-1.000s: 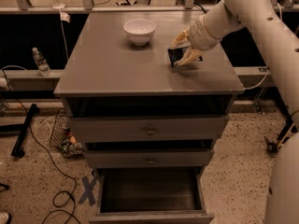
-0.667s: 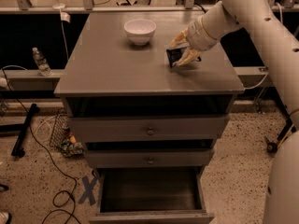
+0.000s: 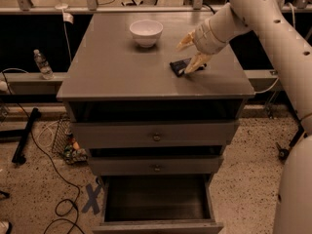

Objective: Pick rxbar blueberry from bottom drawer and place on counter

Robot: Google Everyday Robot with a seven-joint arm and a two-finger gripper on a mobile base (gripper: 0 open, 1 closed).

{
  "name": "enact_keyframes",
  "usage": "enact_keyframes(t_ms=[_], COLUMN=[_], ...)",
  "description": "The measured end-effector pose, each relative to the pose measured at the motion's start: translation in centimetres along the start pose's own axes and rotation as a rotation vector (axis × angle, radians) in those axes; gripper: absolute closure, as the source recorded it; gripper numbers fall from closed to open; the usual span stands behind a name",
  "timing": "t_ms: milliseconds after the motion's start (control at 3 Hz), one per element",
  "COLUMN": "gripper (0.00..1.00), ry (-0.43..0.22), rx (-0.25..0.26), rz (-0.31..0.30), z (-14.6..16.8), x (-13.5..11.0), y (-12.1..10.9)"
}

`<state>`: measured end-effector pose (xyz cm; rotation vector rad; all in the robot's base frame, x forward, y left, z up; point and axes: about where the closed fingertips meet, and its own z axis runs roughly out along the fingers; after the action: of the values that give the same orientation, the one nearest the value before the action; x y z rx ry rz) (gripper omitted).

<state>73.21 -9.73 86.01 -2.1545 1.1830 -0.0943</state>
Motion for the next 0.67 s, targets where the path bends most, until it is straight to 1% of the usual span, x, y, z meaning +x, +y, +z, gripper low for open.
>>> enact_keyframes(t_ms=[333,667], gripper=[0.0,0.0], ry=[-0.003,-0.004], rx=[-0.003,-0.004], rz=[0.0,0.0], z=[0.33,0.21], x=[-0.07,-0.08], y=[0.05,0.08])
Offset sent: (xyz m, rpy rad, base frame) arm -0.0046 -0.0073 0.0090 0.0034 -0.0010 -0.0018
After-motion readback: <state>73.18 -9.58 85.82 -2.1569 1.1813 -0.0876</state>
